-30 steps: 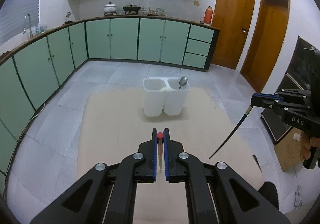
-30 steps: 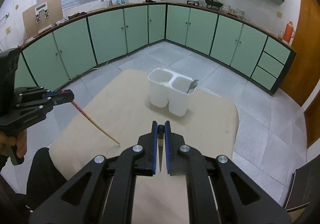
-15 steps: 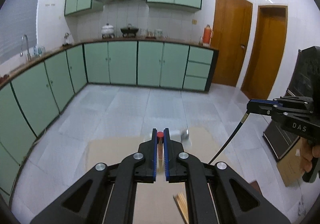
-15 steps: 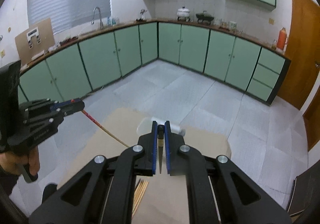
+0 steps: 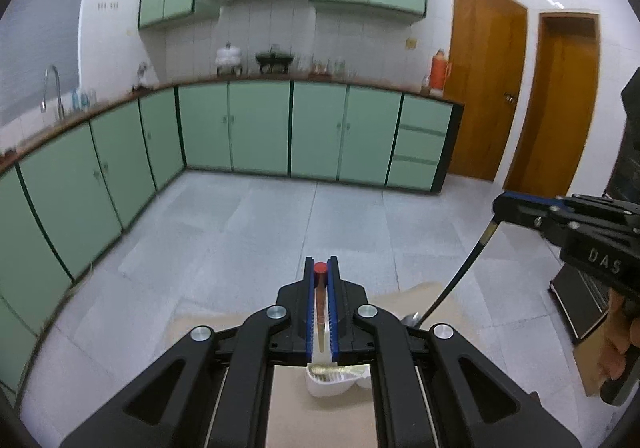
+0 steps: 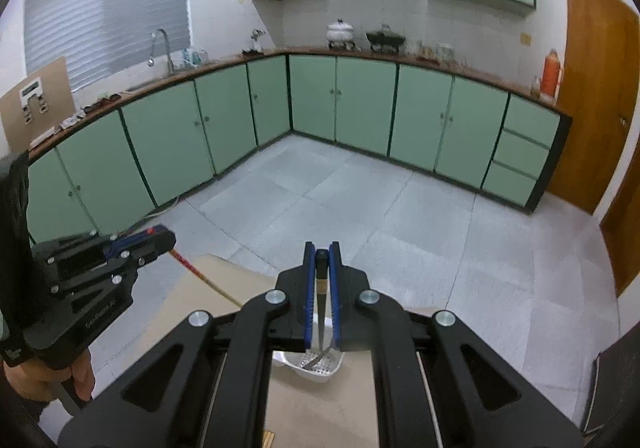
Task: Organize utensils
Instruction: 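Release the red chopstick into the holder with the left tool while the right tool releases the black one, then move both open tools back over the remaining chopsticks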
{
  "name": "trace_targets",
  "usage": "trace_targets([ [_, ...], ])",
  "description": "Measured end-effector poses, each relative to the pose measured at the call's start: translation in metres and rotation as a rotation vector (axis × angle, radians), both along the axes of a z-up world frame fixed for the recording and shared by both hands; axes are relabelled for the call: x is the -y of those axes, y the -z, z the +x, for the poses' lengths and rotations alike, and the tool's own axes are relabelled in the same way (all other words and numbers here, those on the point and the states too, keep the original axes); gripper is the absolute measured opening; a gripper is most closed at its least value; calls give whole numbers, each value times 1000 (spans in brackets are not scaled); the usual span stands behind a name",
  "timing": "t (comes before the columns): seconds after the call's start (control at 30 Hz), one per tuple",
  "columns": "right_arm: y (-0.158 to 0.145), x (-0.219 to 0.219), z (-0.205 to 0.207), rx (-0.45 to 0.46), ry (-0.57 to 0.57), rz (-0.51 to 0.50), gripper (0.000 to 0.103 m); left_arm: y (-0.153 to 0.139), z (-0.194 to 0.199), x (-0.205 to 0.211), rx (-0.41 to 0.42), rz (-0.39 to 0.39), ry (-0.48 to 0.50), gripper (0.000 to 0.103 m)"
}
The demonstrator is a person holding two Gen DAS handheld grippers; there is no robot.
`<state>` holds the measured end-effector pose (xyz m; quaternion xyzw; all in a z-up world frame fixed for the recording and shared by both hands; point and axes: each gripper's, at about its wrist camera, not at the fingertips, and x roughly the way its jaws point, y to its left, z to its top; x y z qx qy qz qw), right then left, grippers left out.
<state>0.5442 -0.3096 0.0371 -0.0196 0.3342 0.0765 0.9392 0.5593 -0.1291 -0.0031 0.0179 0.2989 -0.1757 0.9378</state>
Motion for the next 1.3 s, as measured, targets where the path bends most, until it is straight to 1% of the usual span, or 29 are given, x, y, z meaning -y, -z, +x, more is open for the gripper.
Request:
trace_targets([
  [0.07, 17, 4, 8, -28, 7, 6, 6, 20, 7, 0, -34, 5, 0, 6],
  [0.13, 33, 4, 12, -58, 5, 16, 6, 34, 12, -1, -55, 13, -2, 6],
  [0.2, 48, 6, 14, -86, -1, 19, 7, 42, 14, -5, -66, 16, -3, 6],
  [0.23, 51, 6, 12, -85, -1, 16, 8, 45, 14, -6, -69, 16, -4, 6],
  [0.27, 52, 6, 12, -80, -3, 16, 12, 47, 13, -9, -73, 15, -4, 7],
  [0.3, 50, 7, 9, -71, -3, 21, 14, 46, 11, -12, -75, 12, -1, 10],
  [0.33, 48, 7, 8, -65, -2, 27, 15, 44, 9, -14, -68, 15, 0, 15],
  [0.37, 44, 9, 3, -54, -2, 40, 15, 40, 3, -18, -51, 17, 0, 20],
  [0.4, 38, 12, -4, -38, -3, 50, 15, 35, -2, -22, -36, 13, 5, 22],
  [0.43, 35, 13, -11, -25, -4, 51, 16, 31, -10, -26, -23, 8, 8, 28],
  [0.47, 29, 16, -25, -2, -7, 56, 16, 25, -21, -32, -3, 1, 6, 34],
  [0.5, 25, 19, -40, 20, -14, 63, 17, 22, -30, -37, 12, -2, 3, 37],
  [0.57, 23, 24, -74, 64, -26, 65, 24, 17, -65, -50, 57, -5, -9, 47],
  [0.6, 28, 25, -97, 84, -31, 60, 26, 18, -80, -54, 73, -3, -7, 49],
  [0.67, 45, 26, -135, 99, -43, 51, 28, 28, -122, -66, 110, 7, -5, 57],
  [0.7, 59, 24, -157, 98, -49, 43, 28, 35, -139, -71, 122, 12, -7, 58],
  [0.77, 100, 17, -207, 84, -51, 20, 28, 53, -172, -79, 127, 12, 0, 61],
  [0.8, 129, 13, -235, 59, -48, 24, 28, 68, -193, -85, 123, 1, 2, 61],
  [0.83, 153, 7, -256, 30, -45, 32, 28, 82, -211, -89, 115, -7, 7, 64],
  [0.9, 199, -9, -294, -15, -47, 15, 28, 111, -243, -95, 91, -18, -1, 65],
  [0.97, 236, -23, -326, -64, -62, 24, 28, 138, -273, -97, 73, -19, -5, 65],
  [1.03, 263, -38, -348, -93, -83, 17, 29, 154, -295, -96, 80, -10, -7, 65],
  [1.07, 275, -47, -357, -112, -101, 4, 29, 162, -308, -96, 82, -8, -10, 65],
  [1.13, 287, -61, -366, -114, -128, -30, 29, 172, -324, -95, 81, -5, -2, 66],
  [1.2, 291, -70, -364, -114, -145, -45, 31, 184, -336, -92, 59, -7, 9, 66],
  [1.23, 292, -70, -364, -111, -146, -46, 34, 190, -339, -90, 46, -8, 17, 67],
  [1.3, 292, -70, -357, -114, -137, -28, 35, 202, -343, -84, 12, 0, 34, 67],
])
